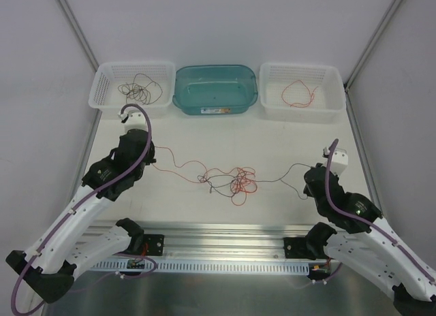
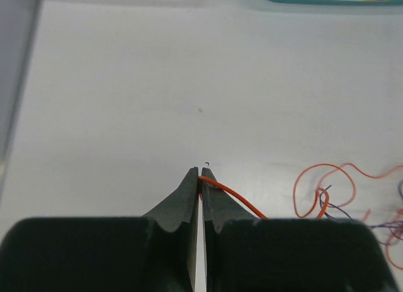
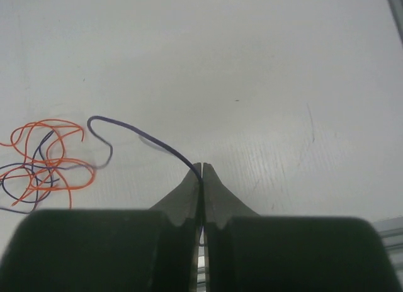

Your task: Untangle the cables

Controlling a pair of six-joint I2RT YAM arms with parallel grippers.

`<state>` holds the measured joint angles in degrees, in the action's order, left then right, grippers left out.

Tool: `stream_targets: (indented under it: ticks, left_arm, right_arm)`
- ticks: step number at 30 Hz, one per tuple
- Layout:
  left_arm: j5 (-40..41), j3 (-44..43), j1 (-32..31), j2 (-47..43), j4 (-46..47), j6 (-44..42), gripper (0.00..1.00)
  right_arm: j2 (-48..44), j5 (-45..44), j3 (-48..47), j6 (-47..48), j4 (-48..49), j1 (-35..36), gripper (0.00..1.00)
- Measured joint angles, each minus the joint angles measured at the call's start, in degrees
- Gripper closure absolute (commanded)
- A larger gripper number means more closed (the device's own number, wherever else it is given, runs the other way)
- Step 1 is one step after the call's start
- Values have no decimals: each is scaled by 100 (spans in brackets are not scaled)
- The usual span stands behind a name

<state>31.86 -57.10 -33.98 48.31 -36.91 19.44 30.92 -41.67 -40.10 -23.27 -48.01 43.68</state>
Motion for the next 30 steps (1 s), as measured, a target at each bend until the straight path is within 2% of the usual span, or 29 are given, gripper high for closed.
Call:
stream_targets:
  ticks: [3,6,7,10,13,18,22,26,30]
  left_arm:
    - [450,-59,149,-48,-280,-153,100]
    - [682,-210,184,-90,-439,-264,100]
    - [673,-262,184,-103,-452,-280,100]
    - [295,-350,184,-149,-457,-297,100]
    - [-437,-354,184,-175,-435,-354,100]
    - [-1443,-122,184,-321,-138,-553,100]
    - [-2039,341,184,-501,144,-660,100]
    - [-2601,721,184,-365,358,-553,100]
    - [-3075,1102,181,15,553,-225,97]
  right_arm:
    - [2,-157,-411,133,-367,-11,97]
    - [85,-120,-800,306,-492,-15,89]
    - [146,-44,-868,372,-474,-17,81]
    - [452,382,-863,562,-337,-24,63]
    - [841,1104,-638,752,114,-26,53]
    - [1360,2103,-260,920,789,28,51]
    - [1729,2380,-256,968,1130,155,50]
    - [2076,2065,-267,769,1123,264,42]
    - [2188,1556,-238,426,914,76,41]
